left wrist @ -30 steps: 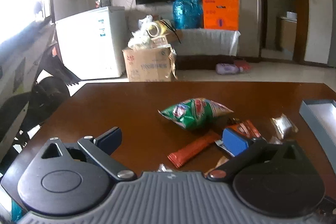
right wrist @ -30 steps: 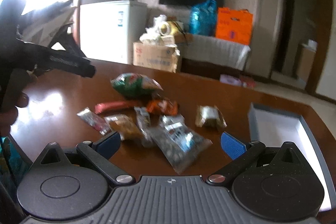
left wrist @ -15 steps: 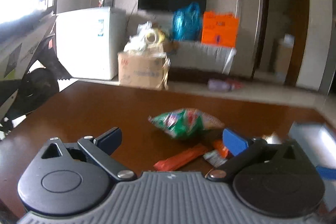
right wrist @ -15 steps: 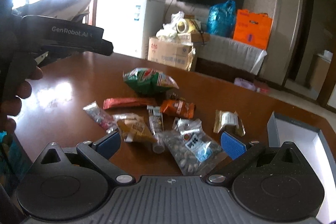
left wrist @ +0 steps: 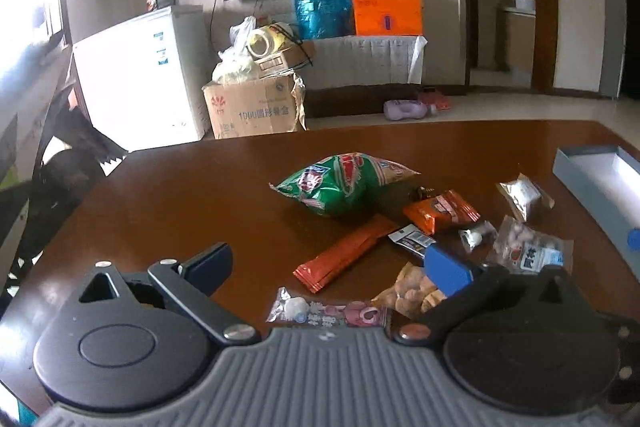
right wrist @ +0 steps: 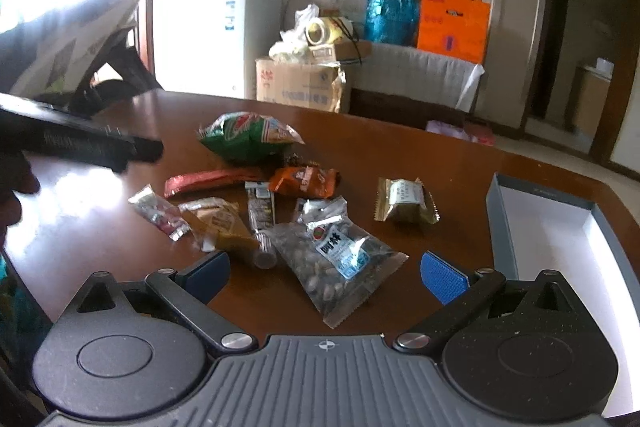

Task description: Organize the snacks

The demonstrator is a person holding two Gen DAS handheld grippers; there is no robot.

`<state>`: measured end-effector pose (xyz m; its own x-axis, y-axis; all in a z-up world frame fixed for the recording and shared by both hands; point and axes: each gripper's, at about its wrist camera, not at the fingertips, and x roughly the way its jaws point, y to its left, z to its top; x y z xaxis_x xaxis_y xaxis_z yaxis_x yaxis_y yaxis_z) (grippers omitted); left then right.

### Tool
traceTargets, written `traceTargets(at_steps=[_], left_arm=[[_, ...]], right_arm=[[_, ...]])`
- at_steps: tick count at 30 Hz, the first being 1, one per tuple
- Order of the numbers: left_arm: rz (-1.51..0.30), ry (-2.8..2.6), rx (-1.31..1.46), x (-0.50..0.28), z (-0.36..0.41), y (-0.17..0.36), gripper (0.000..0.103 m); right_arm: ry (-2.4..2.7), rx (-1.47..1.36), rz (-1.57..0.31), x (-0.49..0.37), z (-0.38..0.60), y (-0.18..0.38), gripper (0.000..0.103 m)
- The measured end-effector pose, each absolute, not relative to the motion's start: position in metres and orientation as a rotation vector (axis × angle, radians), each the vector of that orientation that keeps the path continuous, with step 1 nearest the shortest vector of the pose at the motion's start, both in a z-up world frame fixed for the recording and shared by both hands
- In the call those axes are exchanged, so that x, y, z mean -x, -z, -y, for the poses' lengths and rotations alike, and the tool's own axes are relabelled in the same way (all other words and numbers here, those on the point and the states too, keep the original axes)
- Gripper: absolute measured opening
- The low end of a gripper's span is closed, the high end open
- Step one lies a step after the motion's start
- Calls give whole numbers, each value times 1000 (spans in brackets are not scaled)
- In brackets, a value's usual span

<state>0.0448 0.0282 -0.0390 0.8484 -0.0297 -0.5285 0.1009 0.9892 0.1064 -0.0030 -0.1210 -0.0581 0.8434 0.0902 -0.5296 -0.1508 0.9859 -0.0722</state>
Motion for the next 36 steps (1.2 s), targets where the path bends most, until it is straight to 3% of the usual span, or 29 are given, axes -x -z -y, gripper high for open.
traceTargets(at_steps=[36], left_arm=[[-561, 38, -126, -50, -16, 44, 103]], right_arm=[[-57, 82, -579, 12, 122, 59, 103]])
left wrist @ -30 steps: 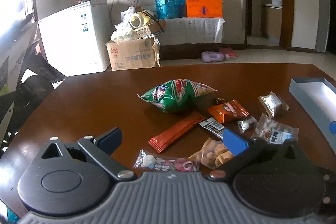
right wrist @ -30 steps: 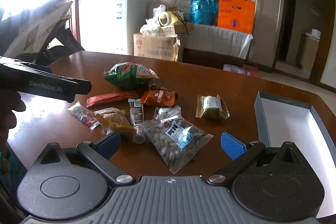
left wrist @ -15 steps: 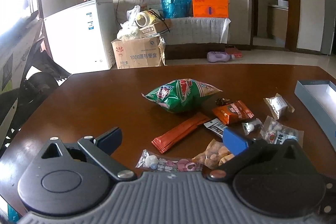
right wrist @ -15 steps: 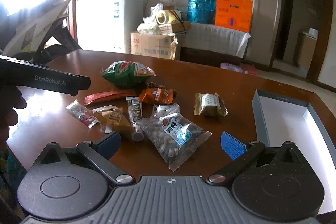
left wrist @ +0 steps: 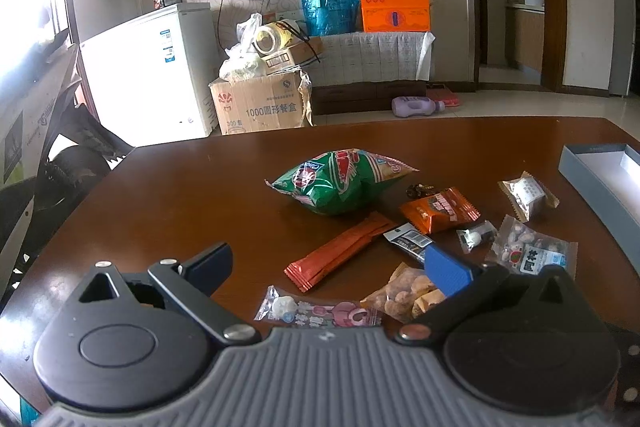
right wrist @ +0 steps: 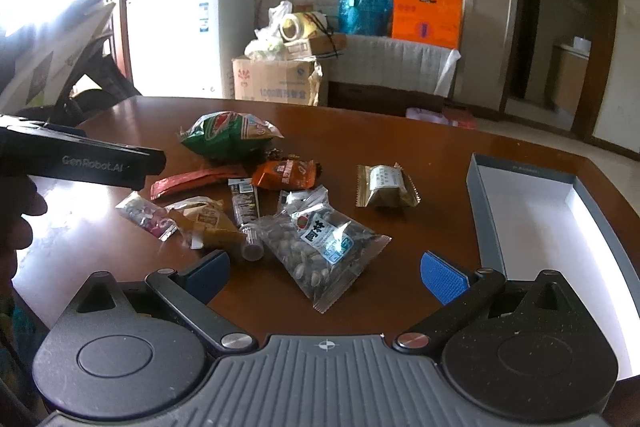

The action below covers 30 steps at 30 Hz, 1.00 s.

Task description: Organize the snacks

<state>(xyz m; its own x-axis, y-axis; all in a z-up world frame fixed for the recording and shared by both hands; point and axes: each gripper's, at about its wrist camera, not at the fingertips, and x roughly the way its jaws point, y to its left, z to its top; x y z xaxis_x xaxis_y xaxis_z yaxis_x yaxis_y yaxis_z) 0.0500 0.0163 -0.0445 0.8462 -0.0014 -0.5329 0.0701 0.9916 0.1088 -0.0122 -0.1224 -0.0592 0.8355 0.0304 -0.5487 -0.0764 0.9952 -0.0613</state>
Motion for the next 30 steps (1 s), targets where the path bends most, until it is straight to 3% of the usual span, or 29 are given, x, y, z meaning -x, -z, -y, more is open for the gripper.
traceTargets(at_steps=[30], left_arm=[[-578, 113, -138, -49, -17, 51, 103]], right_arm=[[-66, 83, -579, 13, 122, 60, 103]])
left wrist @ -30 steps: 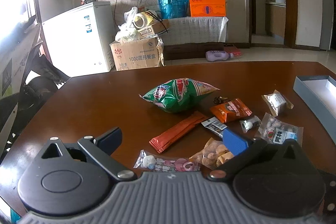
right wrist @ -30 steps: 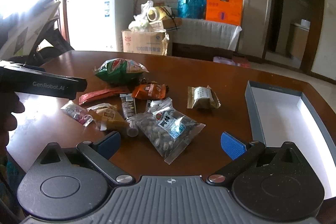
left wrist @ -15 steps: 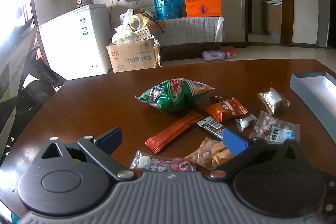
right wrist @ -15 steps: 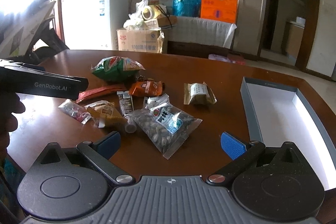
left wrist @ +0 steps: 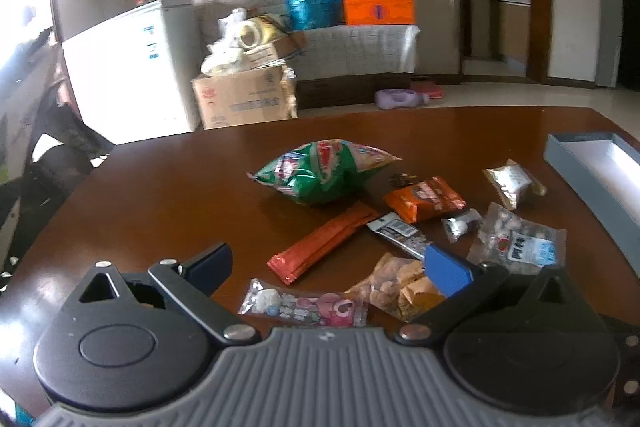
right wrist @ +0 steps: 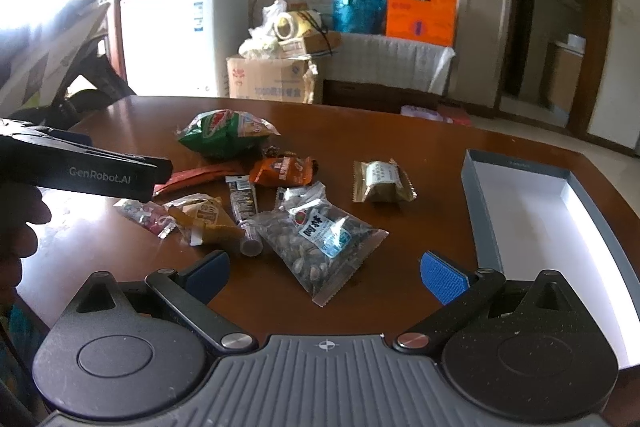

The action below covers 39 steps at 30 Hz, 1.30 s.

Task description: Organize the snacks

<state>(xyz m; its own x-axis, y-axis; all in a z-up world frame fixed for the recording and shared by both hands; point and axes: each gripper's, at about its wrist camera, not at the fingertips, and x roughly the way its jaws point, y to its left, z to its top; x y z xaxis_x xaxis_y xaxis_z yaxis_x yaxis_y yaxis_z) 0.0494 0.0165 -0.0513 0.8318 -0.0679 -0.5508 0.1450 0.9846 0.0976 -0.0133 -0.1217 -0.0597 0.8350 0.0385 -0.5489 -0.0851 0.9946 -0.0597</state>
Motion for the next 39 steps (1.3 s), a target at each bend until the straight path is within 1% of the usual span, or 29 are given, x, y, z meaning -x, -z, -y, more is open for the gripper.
traceTargets(at_steps=[5, 6, 14, 20, 23, 26, 27, 39], left_arm=[[-520, 198, -213, -45, -17, 53, 98], [-520, 210, -217, -45, -18, 54, 95], [-596, 336, -191, -50, -18, 73, 95], [-571, 381, -209, -50, -3, 81, 95], [-580, 390, -226, -57, 4, 87, 91], [-601, 399, -239, -65, 7, 93, 81], [-608, 408, -236, -68, 6, 95, 80], [-646, 378, -167, -88, -2, 97, 81]], right_arm=[[-96, 156, -574, 7, 119, 61, 103], [-101, 152, -577, 5, 119, 62, 103], [-129, 175, -589, -5, 120, 70, 103], [-128, 156, -590, -10, 124, 72, 103], [-126, 161, -597, -15, 124, 75, 103], [-126, 146, -602, -23, 128, 79, 103], [-125, 145, -600, -26, 128, 80, 103], [-138, 145, -635, -55, 132, 99, 102]])
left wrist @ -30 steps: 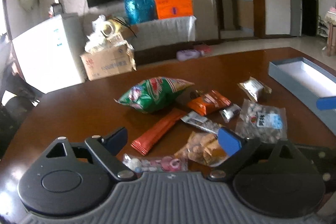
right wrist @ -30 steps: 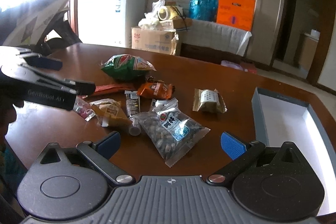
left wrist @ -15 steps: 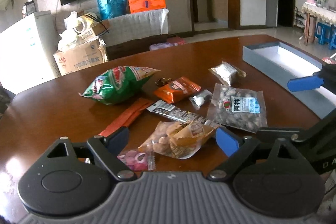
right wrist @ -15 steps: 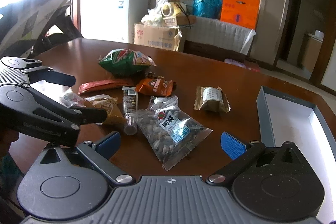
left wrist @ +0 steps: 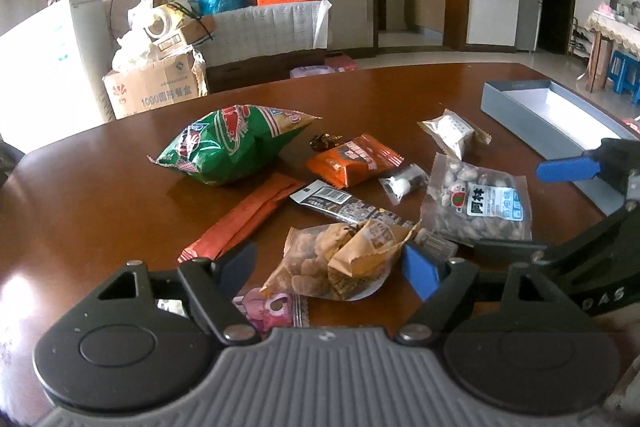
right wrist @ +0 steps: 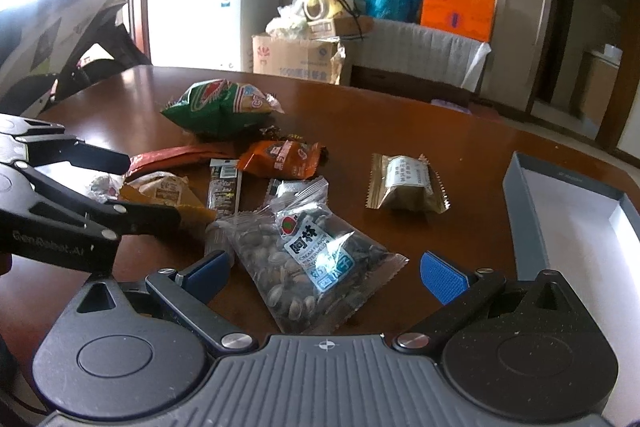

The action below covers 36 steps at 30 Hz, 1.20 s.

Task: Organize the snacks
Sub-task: 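Grasp the clear nut bag with the right gripper while the left gripper grasps the peanut packet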

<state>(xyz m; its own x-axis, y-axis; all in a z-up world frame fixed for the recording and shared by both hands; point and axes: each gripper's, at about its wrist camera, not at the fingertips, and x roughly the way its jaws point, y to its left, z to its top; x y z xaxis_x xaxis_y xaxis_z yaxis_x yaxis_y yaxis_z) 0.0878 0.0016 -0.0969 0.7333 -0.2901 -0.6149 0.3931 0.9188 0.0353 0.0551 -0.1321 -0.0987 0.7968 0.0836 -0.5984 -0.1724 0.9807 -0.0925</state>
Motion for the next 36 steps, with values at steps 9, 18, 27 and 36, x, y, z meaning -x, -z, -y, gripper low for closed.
traceTargets(at_steps=[9, 18, 27, 36], left_arm=[[-662, 400, -170, -94, 4, 101, 66], [-653, 412, -174, -93, 1, 101, 58], [-664, 380, -173, -96, 1, 100, 57], [-668, 353, -175, -98, 7, 102, 59]], right_arm=[[-159, 129, -651, -65, 135, 104, 92], [-160, 92, -650, -64, 139, 98, 76], [-156, 100, -667, -64, 138, 95, 68], [-176, 125, -675, -68, 131, 100, 60]])
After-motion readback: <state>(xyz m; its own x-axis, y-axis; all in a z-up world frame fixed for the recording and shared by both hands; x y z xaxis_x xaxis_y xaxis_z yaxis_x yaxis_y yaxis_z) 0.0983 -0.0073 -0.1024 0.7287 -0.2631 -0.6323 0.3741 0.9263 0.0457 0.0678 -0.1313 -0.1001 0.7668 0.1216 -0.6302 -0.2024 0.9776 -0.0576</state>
